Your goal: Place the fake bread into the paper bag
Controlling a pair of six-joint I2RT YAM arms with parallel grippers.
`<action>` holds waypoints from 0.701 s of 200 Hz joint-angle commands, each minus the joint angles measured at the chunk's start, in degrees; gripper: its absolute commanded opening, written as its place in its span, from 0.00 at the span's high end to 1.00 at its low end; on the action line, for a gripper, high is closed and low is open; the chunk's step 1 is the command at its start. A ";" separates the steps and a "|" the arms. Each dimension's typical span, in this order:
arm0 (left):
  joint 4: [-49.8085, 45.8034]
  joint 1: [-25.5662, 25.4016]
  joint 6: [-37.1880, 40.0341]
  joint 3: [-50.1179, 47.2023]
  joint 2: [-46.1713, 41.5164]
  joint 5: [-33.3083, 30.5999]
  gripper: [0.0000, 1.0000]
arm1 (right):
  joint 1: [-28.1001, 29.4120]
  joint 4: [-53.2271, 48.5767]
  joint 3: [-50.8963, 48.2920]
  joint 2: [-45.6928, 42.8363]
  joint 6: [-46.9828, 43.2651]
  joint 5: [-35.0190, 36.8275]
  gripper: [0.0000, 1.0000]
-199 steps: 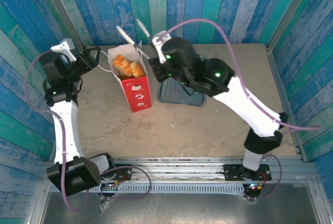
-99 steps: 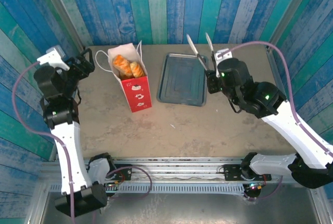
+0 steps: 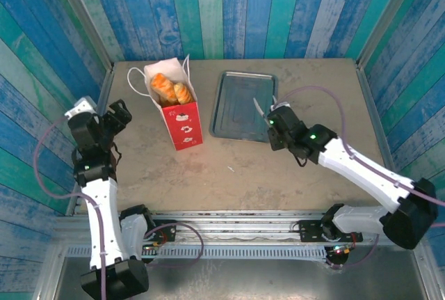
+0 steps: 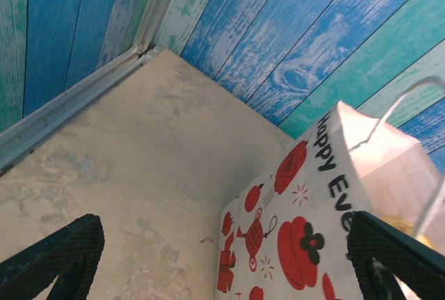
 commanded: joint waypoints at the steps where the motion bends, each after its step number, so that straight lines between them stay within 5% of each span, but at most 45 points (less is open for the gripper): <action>1: 3.48 0.10 -3.07 -4.37 -1.29 0.58 0.06 | -0.52 4.72 0.21 3.92 0.58 -1.16 0.59; 59: 7.37 0.15 -3.92 -8.23 -0.88 0.55 0.06 | -0.89 5.05 -0.28 14.75 2.26 -5.97 0.59; 140: 10.12 0.15 -4.03 -10.29 0.13 0.51 0.06 | -0.95 1.48 -4.35 18.56 6.60 -10.93 0.54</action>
